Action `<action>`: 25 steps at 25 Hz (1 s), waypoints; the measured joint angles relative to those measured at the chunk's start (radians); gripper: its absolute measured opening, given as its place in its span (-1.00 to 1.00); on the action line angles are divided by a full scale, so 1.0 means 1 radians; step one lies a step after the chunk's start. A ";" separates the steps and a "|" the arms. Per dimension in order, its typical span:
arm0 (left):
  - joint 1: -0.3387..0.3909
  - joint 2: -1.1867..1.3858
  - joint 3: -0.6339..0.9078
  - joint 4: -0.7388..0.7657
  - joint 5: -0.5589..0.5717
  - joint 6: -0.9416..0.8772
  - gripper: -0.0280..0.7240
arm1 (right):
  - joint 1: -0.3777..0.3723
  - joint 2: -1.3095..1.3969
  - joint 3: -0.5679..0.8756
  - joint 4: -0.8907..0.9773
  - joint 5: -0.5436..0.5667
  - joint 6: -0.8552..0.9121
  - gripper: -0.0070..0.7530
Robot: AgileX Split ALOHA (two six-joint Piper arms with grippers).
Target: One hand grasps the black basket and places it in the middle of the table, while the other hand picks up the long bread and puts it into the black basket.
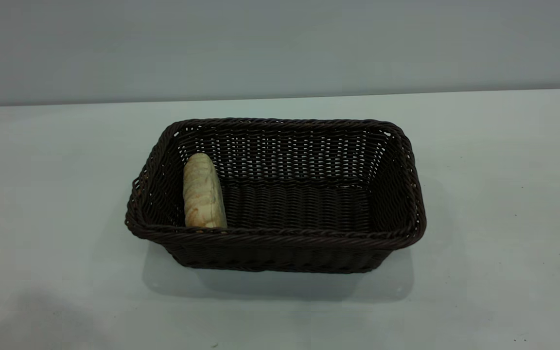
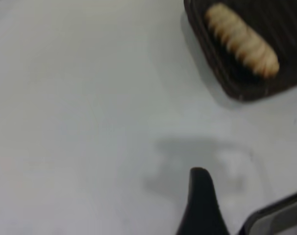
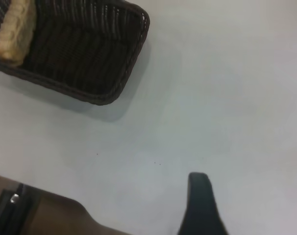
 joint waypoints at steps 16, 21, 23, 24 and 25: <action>0.000 -0.637 0.443 0.002 -0.027 -0.079 0.59 | 0.000 -0.308 0.235 -0.002 0.000 -0.034 0.47; 0.000 -0.740 0.495 0.005 -0.025 -0.083 0.59 | 0.000 -0.312 0.340 -0.006 -0.005 -0.035 0.47; 0.000 -0.774 0.527 0.005 -0.025 -0.083 0.59 | 0.000 -0.312 0.391 -0.006 -0.021 -0.035 0.47; 0.000 -0.786 0.544 0.005 -0.025 -0.083 0.59 | 0.000 -0.312 0.413 -0.006 -0.028 -0.035 0.47; 0.000 -0.798 0.556 0.005 -0.024 -0.083 0.59 | 0.000 -0.312 0.436 -0.006 -0.033 -0.035 0.47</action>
